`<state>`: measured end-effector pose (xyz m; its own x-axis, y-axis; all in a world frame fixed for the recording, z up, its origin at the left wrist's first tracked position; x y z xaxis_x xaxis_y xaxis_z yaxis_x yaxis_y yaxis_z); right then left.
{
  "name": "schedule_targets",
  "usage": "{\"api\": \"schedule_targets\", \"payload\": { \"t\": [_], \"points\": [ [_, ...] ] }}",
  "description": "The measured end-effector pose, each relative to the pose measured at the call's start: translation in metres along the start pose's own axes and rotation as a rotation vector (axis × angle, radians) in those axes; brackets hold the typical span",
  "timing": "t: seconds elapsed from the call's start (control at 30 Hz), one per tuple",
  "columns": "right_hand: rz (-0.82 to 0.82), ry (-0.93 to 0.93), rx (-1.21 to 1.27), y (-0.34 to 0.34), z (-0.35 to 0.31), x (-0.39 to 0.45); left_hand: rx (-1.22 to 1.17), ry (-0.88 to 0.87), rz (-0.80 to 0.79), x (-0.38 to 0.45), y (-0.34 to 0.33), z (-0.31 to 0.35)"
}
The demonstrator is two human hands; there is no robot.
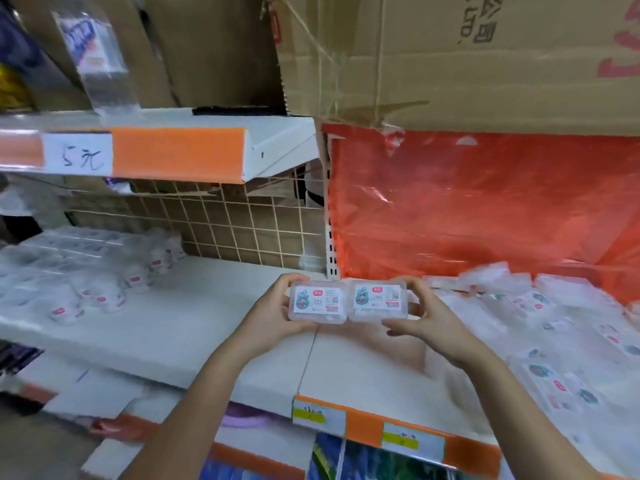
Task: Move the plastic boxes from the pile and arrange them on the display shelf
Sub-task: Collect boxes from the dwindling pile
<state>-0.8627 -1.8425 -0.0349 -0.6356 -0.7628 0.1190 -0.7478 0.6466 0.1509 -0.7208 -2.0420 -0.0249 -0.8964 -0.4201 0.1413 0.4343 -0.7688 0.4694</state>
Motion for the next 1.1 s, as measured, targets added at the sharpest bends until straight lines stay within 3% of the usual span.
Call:
{"api": "schedule_targets", "payload": {
  "t": [0.33, 0.53, 0.87, 1.1],
  "points": [
    [-0.388, 0.149, -0.006, -0.183, -0.023, 0.078, 0.180, 0.240, 0.376, -0.103, 0.156, -0.067],
    [-0.545, 0.192, -0.048, -0.302, -0.037, 0.105, 0.240, 0.319, 0.494, -0.168, 0.242, -0.088],
    [-0.651, 0.222, -0.037, -0.477, -0.075, 0.132, 0.316, 0.363, 0.579, -0.235, 0.394, -0.146],
    [-0.588, 0.234, -0.096, -0.564, -0.095, 0.175, 0.330, 0.361, 0.546, -0.237, 0.493, -0.192]
  ]
}}
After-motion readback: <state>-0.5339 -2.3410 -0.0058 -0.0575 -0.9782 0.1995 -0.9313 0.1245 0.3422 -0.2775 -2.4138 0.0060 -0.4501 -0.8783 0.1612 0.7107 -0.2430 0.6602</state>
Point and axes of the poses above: each hand's wrist, its own x-axis towards the middle knuckle, its own y-axis out of the back of the hand, z = x × y, the point moved 6 cm from there along x, towards the middle knuckle, and after that the axes turned 1 degree about z, right-handed, at the moved point
